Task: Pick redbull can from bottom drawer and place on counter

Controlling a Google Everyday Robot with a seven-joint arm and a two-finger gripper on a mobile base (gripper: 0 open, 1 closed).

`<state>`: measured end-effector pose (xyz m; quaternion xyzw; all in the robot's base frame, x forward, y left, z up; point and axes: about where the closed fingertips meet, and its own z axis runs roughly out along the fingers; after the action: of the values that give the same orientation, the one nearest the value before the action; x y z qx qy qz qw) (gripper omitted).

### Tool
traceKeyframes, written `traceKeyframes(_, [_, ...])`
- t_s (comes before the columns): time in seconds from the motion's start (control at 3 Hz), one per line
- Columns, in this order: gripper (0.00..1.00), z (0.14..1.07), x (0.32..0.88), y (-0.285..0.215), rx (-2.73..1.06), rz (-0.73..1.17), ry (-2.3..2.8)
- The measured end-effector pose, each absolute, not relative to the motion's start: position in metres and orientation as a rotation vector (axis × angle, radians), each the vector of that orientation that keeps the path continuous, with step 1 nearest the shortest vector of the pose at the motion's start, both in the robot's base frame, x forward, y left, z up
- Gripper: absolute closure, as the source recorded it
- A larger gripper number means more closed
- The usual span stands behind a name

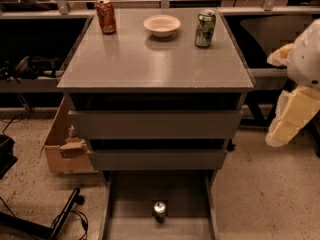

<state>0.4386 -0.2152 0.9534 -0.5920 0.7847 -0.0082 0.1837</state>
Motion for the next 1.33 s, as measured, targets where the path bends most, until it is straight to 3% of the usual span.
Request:
traceKeyframes(0.67, [0.0, 0.775, 0.405, -0.165, -1.546, 0.51, 2.006])
traceKeyframes(1.0, [0.0, 0.73, 0.41, -0.138, -1.345, 0.665, 1.848])
traceKeyframes(1.33, [0.0, 0.708, 0.429, -0.143, -1.147, 0.657, 1.691])
